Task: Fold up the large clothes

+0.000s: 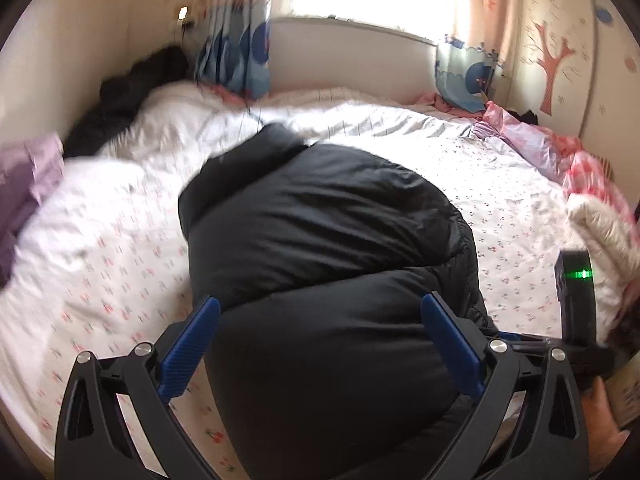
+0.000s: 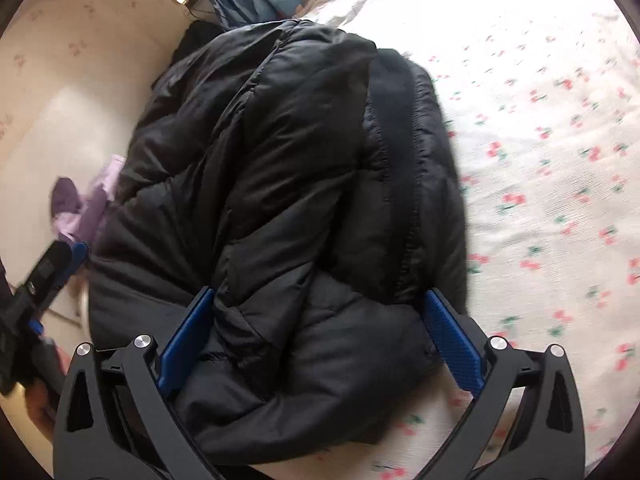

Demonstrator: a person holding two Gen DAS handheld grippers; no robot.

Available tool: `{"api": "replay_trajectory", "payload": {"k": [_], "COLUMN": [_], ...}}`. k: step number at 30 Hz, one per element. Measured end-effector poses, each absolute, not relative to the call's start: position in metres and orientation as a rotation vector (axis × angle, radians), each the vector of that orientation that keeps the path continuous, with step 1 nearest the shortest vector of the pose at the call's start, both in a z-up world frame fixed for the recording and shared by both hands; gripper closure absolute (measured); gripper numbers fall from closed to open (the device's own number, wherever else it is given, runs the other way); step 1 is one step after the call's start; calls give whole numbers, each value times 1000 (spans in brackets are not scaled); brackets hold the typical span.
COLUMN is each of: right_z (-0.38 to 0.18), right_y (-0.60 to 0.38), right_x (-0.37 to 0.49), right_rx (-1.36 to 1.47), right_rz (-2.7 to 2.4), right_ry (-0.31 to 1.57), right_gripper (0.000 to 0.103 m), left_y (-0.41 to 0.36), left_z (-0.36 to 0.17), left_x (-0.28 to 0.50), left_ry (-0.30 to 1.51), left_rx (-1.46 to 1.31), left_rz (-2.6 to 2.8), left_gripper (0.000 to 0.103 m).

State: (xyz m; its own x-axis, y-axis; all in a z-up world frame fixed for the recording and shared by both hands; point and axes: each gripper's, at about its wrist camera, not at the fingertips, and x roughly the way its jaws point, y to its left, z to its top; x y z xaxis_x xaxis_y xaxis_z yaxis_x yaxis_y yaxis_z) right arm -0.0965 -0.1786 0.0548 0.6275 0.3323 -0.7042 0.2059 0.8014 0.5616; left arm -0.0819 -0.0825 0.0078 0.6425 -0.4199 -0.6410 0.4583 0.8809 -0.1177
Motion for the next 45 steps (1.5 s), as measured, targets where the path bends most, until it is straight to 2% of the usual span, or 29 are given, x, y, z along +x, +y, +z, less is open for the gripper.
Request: {"api": "replay_trajectory", "payload": {"k": [6, 11, 15, 19, 24, 29, 34, 36, 41, 45], "right_z": [68, 115, 143, 99, 35, 51, 91, 83, 49, 51], "right_y": [-181, -186, -214, -250, -267, -275, -264, -272, -250, -209], "right_x": [-101, -100, -50, 15, 51, 44, -5, -8, 19, 36], "right_rx": [539, 444, 489, 705, 772, 666, 594, 711, 844, 877], "right_rz": [30, 3, -20, -33, -85, -128, -72, -13, 69, 146], "right_ry": [1011, 867, 773, 844, 976, 1038, 937, 938, 999, 947], "right_gripper": [6, 6, 6, 6, 7, 7, 7, 7, 6, 6], "left_y": [-66, -70, -69, -64, -58, -52, -38, -33, -35, -39], "left_z": [3, 4, 1, 0, 1, 3, 0, -8, -61, -29], "left_x": [-67, -72, -69, -60, -55, -51, -45, -36, 1, -7], "left_ry": [783, 767, 772, 785, 794, 809, 836, 872, 1097, 987], "left_rx": [-40, 14, 21, -15, -48, -53, -111, -167, -460, -356], "left_rz": [-438, -421, -417, -399, -408, -402, -386, -389, -591, -591], "left_gripper": [7, 7, 7, 7, 7, 7, 7, 7, 7, 9]}}
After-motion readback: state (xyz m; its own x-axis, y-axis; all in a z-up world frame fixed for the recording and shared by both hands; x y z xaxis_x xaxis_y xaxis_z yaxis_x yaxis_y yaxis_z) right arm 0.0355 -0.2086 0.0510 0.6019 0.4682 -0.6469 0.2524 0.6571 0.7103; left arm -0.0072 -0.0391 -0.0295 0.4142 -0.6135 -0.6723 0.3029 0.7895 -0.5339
